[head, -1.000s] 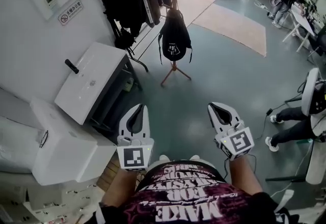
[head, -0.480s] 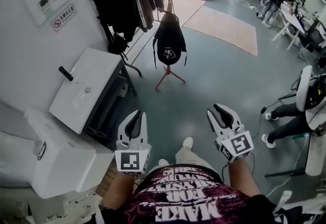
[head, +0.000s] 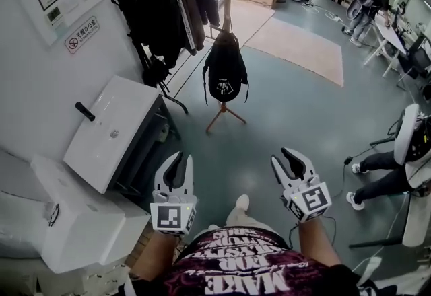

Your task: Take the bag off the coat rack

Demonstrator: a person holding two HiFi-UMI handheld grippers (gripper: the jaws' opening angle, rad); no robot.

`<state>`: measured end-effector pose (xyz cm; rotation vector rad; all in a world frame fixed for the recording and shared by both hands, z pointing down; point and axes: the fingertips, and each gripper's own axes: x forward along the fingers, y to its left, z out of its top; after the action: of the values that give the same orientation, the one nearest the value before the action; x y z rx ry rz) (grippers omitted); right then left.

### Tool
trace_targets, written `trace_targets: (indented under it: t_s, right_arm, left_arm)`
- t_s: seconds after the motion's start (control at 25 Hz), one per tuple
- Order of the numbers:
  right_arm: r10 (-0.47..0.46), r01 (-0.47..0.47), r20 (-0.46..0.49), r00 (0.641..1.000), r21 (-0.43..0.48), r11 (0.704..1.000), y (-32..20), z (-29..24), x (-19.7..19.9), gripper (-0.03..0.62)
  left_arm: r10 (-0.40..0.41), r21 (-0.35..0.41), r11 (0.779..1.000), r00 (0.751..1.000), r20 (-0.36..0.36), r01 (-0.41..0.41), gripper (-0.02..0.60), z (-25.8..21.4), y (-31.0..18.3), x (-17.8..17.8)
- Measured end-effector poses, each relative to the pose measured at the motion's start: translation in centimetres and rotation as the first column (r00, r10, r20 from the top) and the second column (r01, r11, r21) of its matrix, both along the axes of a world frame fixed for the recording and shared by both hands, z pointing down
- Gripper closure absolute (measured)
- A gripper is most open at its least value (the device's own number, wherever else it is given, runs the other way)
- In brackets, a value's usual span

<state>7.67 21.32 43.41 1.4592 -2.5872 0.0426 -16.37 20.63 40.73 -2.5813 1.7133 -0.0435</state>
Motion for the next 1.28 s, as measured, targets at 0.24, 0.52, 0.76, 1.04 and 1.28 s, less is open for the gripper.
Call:
trace_targets:
  t_s: [0.24, 0.52, 0.76, 1.04, 1.28]
  right_arm:
    - [-0.050, 0.050, 0.007, 0.999, -0.002, 0.999, -5.3, -0.1, -0.3, 0.457]
    - [-0.096, 0.095, 0.013, 0.995, 0.009, 0.995, -10.2, -0.5, 0.8, 0.457]
    - [-0.122, 0.122, -0.009, 0.993, 0.022, 0.992, -13.7, -0.4, 2.8, 0.456]
    - [-0.142, 0.142, -0.006, 0.990, 0.027, 0.990, -16.8, 0.0, 5.8, 0.454]
    - [-0.176, 0.176, 0.010, 0.984, -0.003, 0.984, -18.3, 1.5, 5.7, 0.454]
  left_arm:
    - [-0.031, 0.001, 1.000, 0.999, 0.023, 0.031, 0.522, -0.1, -4.7, 0.4]
    - [-0.045, 0.015, 0.999, 0.997, 0.057, 0.044, 0.522, -0.4, -9.1, 2.6]
    - [-0.047, 0.006, 0.999, 0.998, 0.047, 0.047, 0.522, -0.2, -12.4, 5.4]
    - [-0.085, 0.015, 0.996, 0.995, 0.044, 0.084, 0.522, -0.1, -15.1, 7.9]
    - [-0.117, 0.005, 0.993, 0.991, 0.061, 0.117, 0.522, -0.2, -16.0, 8.5]
